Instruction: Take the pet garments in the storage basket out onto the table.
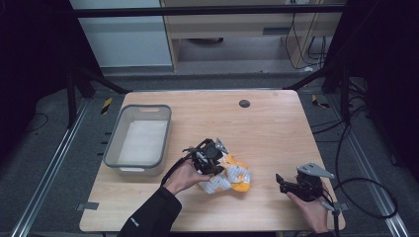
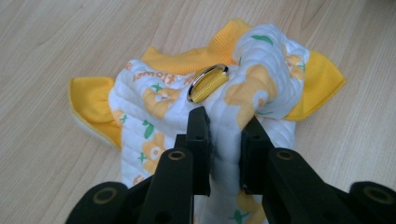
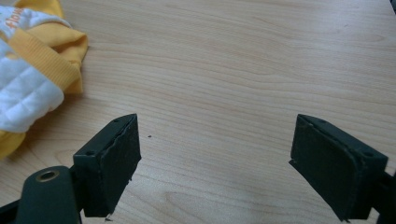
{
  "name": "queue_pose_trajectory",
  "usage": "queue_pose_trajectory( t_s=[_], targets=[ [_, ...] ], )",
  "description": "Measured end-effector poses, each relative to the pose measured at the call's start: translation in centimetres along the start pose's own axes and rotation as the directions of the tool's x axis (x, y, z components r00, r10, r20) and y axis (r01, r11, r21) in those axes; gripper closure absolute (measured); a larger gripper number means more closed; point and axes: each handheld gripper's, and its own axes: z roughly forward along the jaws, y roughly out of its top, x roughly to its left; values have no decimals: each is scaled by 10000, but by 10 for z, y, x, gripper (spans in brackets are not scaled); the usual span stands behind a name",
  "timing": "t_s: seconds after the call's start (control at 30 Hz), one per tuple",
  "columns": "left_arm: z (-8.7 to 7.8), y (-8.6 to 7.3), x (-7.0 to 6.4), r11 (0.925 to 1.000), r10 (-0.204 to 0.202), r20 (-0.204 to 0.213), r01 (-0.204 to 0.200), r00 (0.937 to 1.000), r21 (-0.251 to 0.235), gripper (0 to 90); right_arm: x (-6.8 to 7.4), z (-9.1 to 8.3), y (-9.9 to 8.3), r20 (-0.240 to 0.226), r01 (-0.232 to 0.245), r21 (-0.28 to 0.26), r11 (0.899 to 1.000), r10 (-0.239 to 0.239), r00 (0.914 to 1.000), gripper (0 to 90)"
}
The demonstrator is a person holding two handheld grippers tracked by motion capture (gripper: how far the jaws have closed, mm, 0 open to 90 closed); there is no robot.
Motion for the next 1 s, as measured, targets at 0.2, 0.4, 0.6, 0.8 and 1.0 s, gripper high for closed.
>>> queue_pose_trajectory(
  t_s=[0.2, 0.4, 0.6, 0.8, 1.0],
  targets=[
    [5, -3, -1, 10000, 27, 93, -28, 10000, 93, 722, 0, 0, 0, 4, 38, 15, 10000, -38, 10000, 158],
    [5, -6, 0, 9998, 83, -82, -82, 9999, 184, 584, 0, 0, 0, 6, 38, 25, 10000, -38, 10000, 157],
    [5, -8, 2, 9996, 52, -54, -50, 10000, 279, 479, 0, 0, 0, 21, 30, 12, 10000, -30, 10000, 157],
    [1, -10, 4, 9998, -72, -79, 74, 9999, 210, 387, 0, 0, 0, 22, 38, 18, 10000, -38, 10000, 156],
    [-7, -14, 5, 10000, -87, -75, 87, 9999, -23, 344, 0, 0, 0, 18, 38, 42, 10000, -39, 10000, 155]
  ],
)
